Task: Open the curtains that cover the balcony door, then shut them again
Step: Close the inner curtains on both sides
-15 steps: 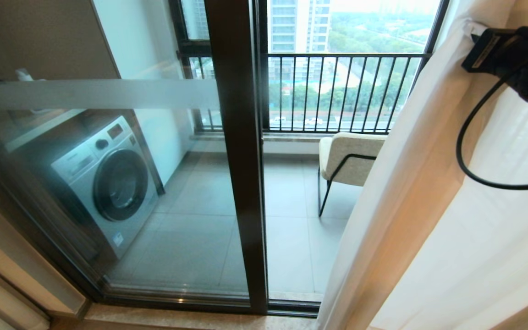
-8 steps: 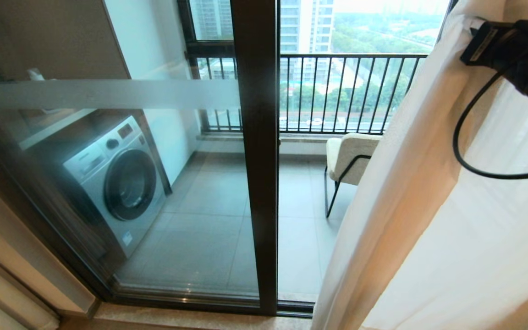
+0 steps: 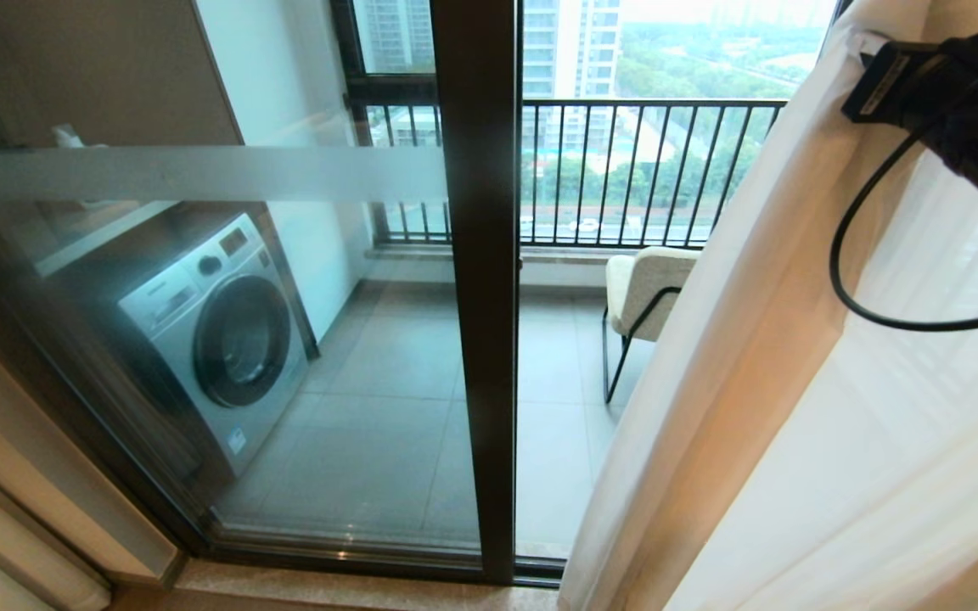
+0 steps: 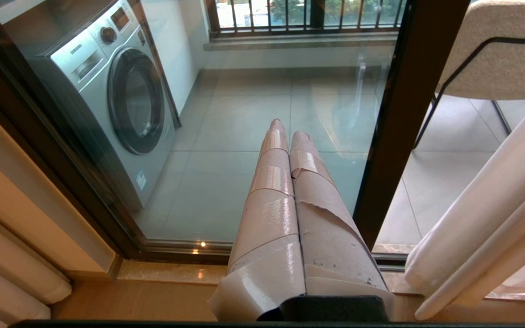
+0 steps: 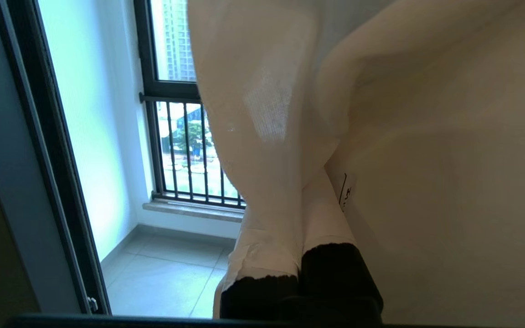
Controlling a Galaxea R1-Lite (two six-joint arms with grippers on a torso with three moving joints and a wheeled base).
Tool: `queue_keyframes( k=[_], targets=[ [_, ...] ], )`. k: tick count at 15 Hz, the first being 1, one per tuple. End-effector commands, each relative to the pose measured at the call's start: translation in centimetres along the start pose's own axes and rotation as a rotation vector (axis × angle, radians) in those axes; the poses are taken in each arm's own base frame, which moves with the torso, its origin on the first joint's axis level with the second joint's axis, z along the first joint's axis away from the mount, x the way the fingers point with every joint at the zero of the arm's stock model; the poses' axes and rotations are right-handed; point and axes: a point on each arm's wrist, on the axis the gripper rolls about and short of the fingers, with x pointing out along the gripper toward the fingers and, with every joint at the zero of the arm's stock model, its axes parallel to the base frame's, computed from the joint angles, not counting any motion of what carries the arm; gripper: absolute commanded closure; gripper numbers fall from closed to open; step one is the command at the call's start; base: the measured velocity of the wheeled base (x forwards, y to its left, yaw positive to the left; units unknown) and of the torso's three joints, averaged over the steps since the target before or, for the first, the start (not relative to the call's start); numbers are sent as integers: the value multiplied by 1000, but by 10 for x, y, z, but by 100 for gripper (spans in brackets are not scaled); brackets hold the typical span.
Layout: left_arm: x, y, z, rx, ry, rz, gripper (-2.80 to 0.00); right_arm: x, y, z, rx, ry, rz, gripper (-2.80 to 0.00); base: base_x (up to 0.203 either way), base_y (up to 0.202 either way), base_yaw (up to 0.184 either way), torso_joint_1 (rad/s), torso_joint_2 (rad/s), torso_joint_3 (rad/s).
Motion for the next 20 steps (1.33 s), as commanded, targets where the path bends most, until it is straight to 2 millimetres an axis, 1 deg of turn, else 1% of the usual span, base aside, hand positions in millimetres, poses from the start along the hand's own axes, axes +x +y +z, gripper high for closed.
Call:
queue_keyframes(
  k=[1,11,14,15,20],
  targets=[
    [0,0,0,0,1,0,0,0,0,0,-1,-4,0,0,0,0,0,0,0,0],
    [0,0,0,-4,1,0,0,0,1,-1,0,-2,1,0,0,0,0,0,0,0],
    [0,0,0,-9,1,0,0,1,4,-1,4,-2,11,0,0,0,0,0,0,0],
    [0,0,0,-9,1,0,0,0,6,-1,7,-2,18,0,0,0,0,0,0,0],
    [0,0,0,-9,1,-1,0,-1,39,-1,48,0,112,0,0,0,0,0,0,0]
  ],
)
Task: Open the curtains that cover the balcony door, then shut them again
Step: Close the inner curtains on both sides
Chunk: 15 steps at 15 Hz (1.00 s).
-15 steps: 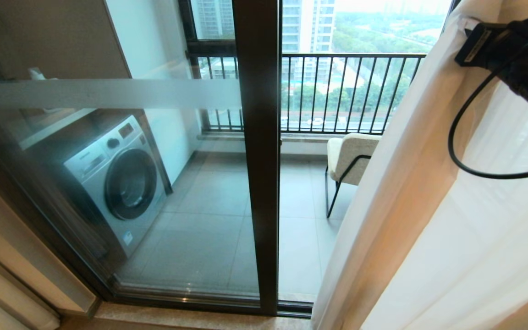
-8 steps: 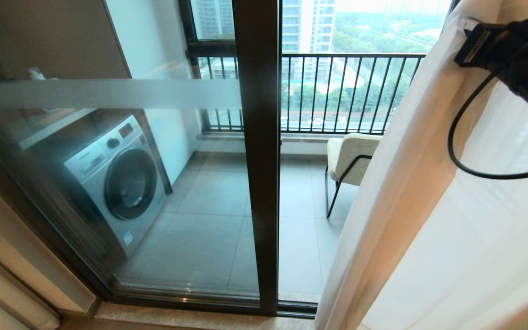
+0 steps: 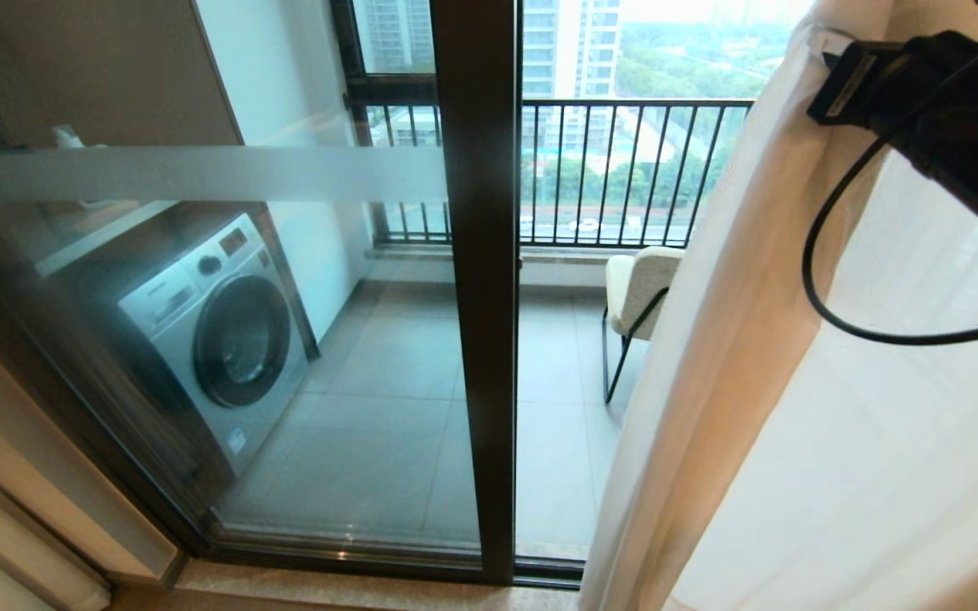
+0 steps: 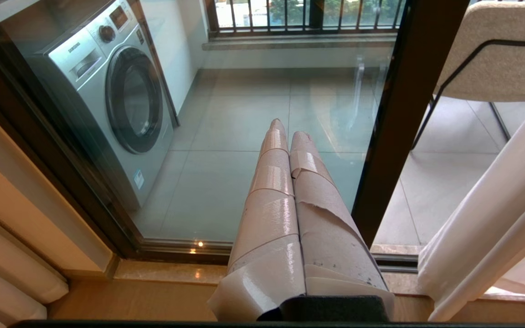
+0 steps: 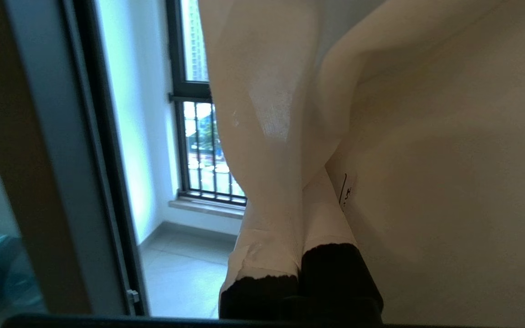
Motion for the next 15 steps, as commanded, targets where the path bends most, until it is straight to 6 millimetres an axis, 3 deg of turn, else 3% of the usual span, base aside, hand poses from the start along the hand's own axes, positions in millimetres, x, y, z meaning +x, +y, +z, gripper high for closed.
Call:
queue_keyframes(
  k=[1,15],
  targets=[
    [0,0,0,0,1,0,0,3,16,0,20,-6,44,0,0,0,0,0,0,0],
    [0,0,0,-1,1,0,0,36,107,-7,117,-52,258,0,0,0,0,0,0,0]
  ],
)
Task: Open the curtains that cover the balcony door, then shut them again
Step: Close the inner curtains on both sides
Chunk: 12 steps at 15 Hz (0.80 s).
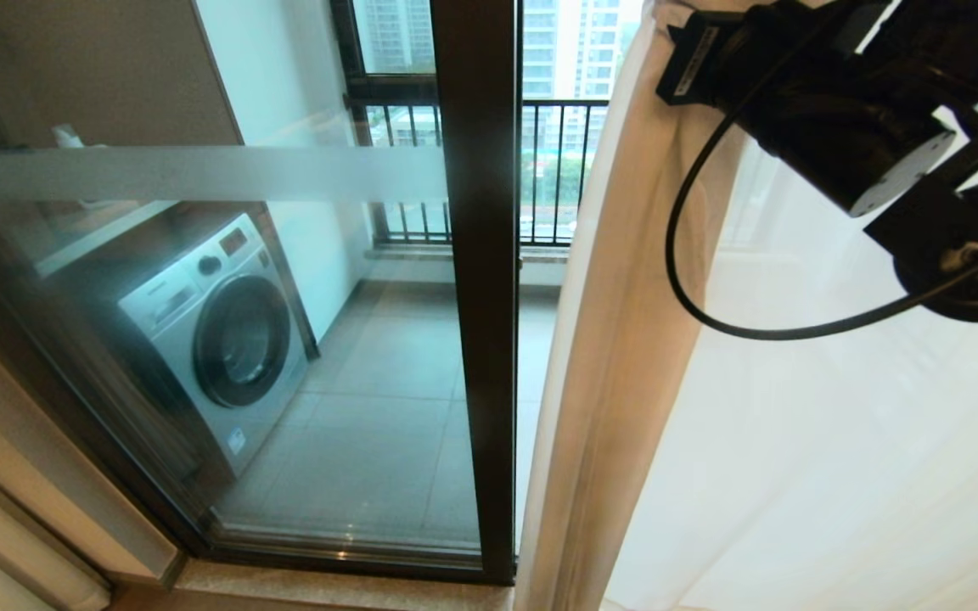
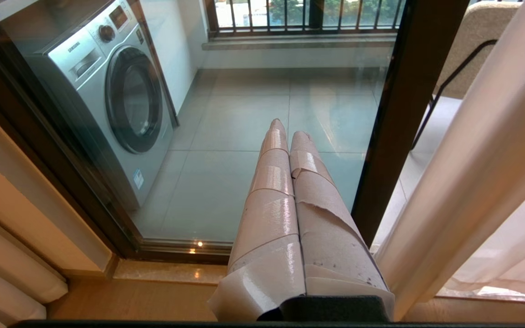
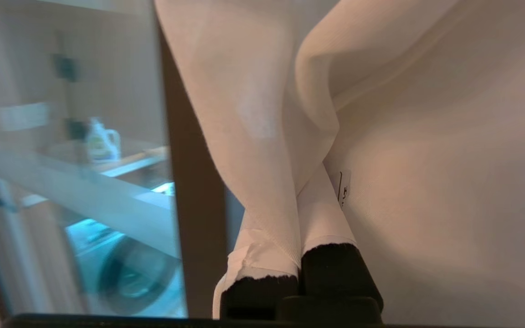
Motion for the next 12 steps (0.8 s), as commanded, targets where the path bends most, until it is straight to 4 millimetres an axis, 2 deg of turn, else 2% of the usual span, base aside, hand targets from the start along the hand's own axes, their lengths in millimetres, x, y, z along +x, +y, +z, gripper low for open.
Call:
queue_keyframes(
  k=[1,5,12],
  targets=[
    [0,0,0,2,1,1,0,12,15,-15,12,9,33,0,0,0,0,0,0,0],
    [0,0,0,1,1,1,0,27,35,-28,24,-6,71,0,0,0,0,0,0,0],
    [0,0,0,0,1,2,0,49,89,-43,77,-43,166,0,0,0,0,0,0,0]
  ],
)
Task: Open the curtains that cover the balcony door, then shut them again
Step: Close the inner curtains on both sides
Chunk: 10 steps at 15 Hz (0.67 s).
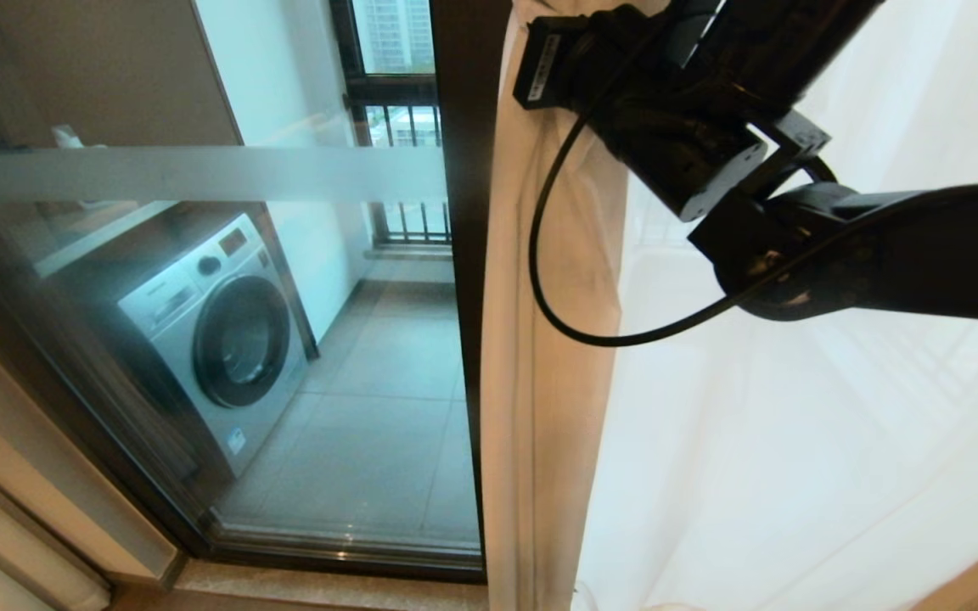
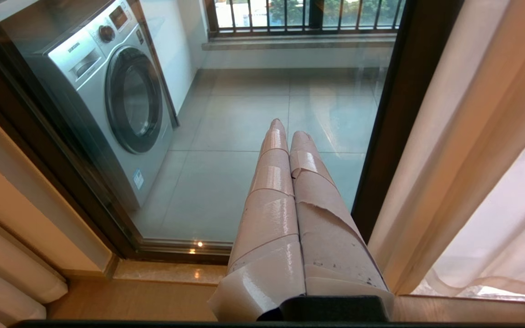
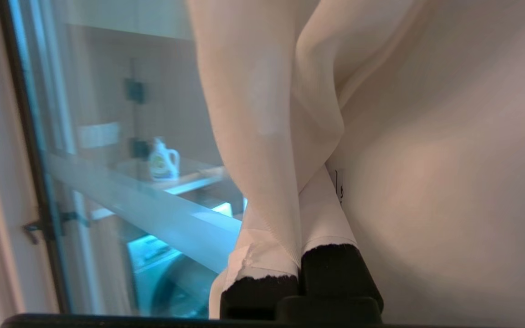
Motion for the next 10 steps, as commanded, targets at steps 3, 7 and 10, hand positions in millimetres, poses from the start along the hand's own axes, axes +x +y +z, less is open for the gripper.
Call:
queue_keyframes(
  k=[3,7,10],
  targets=[
    [0,0,0,2,1,0,0,14,33,-28,17,15,59,0,0,0,0,0,0,0],
    [0,0,0,1,1,0,0,14,49,-37,32,23,90,0,0,0,0,0,0,0],
    [0,0,0,2,1,0,0,12,64,-39,45,26,118,0,0,0,0,0,0,0]
  ],
)
